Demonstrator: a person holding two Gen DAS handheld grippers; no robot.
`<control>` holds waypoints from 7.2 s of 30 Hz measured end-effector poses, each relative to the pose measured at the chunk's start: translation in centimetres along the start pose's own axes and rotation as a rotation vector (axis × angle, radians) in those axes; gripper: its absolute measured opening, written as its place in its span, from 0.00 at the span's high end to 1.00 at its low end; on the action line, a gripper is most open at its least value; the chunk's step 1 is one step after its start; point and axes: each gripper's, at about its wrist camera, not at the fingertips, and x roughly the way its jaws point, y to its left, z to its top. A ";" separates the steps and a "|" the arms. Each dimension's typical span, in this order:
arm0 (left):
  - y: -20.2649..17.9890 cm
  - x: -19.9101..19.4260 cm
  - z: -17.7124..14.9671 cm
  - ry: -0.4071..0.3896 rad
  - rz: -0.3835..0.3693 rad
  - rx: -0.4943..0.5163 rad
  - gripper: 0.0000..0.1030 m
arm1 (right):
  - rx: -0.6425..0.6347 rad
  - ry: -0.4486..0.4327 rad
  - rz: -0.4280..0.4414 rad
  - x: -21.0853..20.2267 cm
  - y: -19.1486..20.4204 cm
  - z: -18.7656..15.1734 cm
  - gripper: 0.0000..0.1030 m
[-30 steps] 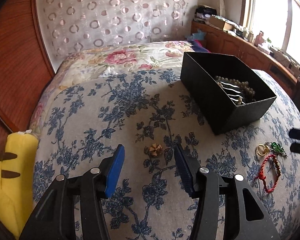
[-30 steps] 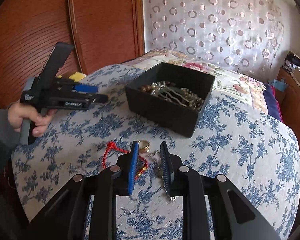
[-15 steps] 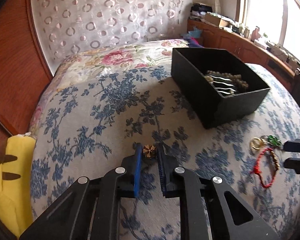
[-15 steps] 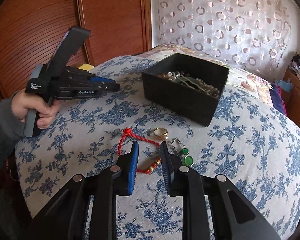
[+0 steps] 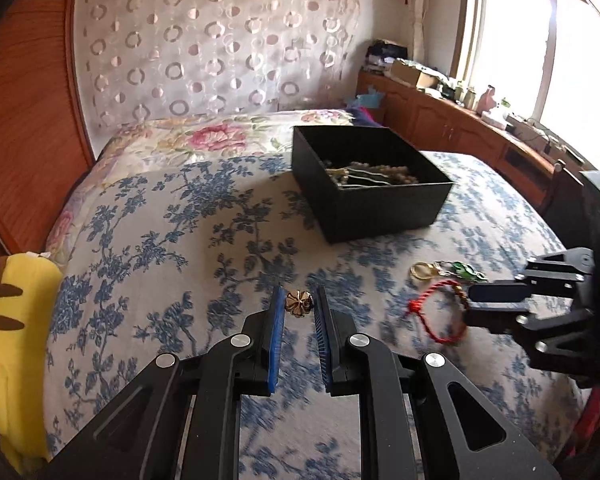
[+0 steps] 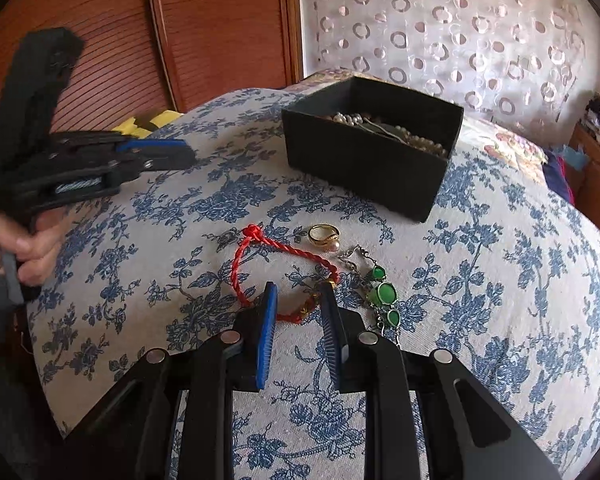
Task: Organize jewelry
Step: 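Grasp the gold flower brooch with the left tool while the right tool grasps the red string bracelet, then drop the gold brooch into the box with the left tool while the right tool drops the red bracelet in, then lower the right tool onto the green drop earrings and grasp them, then close the left tool on the gold ring, then drop the gold ring into the box with the left tool while the right tool drops the green earrings in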
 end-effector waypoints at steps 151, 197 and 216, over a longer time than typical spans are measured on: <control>-6.1 5.9 1.9 0.120 -0.092 0.140 0.10 | -0.049 0.027 -0.055 0.9 -5.5 0.4 0.88; -8.9 4.4 6.0 0.018 -0.072 0.173 0.76 | -0.004 -0.197 -0.116 -6.9 -8.4 3.6 0.88; -5.9 4.0 9.3 -0.057 -0.031 0.098 0.76 | -0.019 -0.277 -0.082 -6.5 -8.9 10.3 0.88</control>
